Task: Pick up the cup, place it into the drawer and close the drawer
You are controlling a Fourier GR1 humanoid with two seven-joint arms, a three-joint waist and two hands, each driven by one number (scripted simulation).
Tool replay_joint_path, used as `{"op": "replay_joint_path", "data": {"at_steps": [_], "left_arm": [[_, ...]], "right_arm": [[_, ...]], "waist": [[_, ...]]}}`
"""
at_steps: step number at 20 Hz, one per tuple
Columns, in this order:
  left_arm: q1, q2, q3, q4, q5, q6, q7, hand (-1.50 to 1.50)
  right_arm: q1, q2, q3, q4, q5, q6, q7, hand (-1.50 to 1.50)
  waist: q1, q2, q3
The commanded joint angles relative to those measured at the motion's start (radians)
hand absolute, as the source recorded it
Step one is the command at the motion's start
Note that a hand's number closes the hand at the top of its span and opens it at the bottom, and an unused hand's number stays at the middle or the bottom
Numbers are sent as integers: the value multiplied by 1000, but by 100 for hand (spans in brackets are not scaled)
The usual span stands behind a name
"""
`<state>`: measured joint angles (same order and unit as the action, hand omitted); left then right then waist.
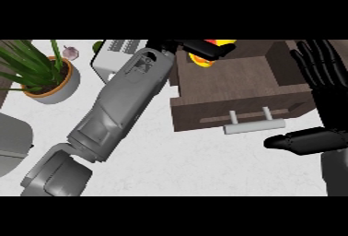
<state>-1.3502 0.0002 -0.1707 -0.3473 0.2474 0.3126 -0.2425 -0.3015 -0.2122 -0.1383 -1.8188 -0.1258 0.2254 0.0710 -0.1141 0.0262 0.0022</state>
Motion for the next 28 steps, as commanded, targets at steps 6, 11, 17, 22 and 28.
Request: {"op": "replay_joint_path", "data": {"at_steps": [6, 11, 17, 22, 28], "left_arm": [[26, 0, -137, 77, 39, -65, 20, 150], [64, 0, -127, 32, 119, -65, -47, -150], [80, 0, -97, -31, 240, -91, -128, -150], [89, 0, -67, -56, 319, -57, -231, -150], [67, 0, -72, -35, 362, -20, -235, -150]], "right_arm": [[-77, 13, 34, 38, -10, 16, 1, -150], [-93, 27, 55, 60, -38, 49, -25, -150], [-133, 39, 173, 50, -168, 212, 27, 150], [-79, -37, 275, 46, -193, 366, 96, 150], [-28, -196, 312, 42, -17, 448, 142, -150]], "waist": [[-68, 22, 0], [-84, 30, 0], [-102, 30, -2], [-65, 12, -3], [6, -7, -1]]}}
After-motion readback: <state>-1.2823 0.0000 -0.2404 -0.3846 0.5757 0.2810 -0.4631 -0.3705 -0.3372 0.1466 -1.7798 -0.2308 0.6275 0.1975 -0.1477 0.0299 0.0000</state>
